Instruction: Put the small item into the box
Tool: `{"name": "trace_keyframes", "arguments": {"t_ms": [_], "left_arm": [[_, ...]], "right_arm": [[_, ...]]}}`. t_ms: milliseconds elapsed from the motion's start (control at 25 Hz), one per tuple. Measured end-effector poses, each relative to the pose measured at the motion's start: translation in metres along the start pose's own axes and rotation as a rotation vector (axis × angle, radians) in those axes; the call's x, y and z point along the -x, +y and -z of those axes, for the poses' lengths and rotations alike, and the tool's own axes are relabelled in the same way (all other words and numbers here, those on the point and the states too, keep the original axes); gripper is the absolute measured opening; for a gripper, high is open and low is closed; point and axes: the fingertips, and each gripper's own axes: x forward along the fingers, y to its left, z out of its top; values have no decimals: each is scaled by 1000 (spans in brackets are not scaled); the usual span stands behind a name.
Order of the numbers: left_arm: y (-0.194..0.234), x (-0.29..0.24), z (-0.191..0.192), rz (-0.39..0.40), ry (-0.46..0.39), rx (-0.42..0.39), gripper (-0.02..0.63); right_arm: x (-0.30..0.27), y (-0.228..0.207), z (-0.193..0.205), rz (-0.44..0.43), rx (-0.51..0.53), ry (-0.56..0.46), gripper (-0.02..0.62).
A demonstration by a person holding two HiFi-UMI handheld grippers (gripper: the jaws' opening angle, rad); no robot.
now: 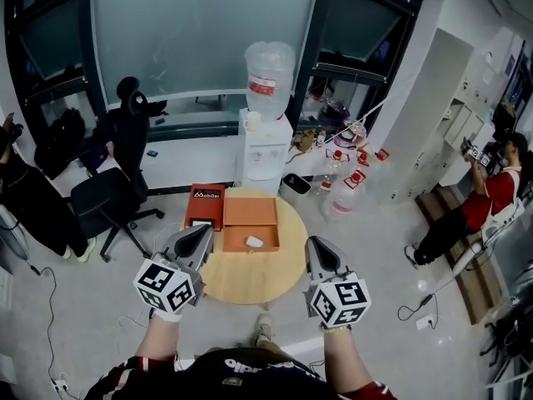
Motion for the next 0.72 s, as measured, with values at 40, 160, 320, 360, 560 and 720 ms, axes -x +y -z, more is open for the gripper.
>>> {"name": "trace_keyframes", "arguments": {"t_ms": [40,160,320,360,560,720], "left_arm": [[0,0,-1,1,0,0,16],[0,-1,0,1,1,3,15],[1,-2,1,2,3,4,16],[1,-2,1,2,3,5,16],[-1,-3,1,4,6,5,16],[-3,-3,2,3,6,4,17]], "right_arm": [[0,0,-1,1,-1,-1,37],[0,-2,-2,5,-1,-3,35],[-1,-2,-1,6,0,-2,32],[-2,-2,-1,5,-1,-1,32],[0,-1,-2,3,-4,0,31],[1,-3,-1,0,-5,-1,31]]}}
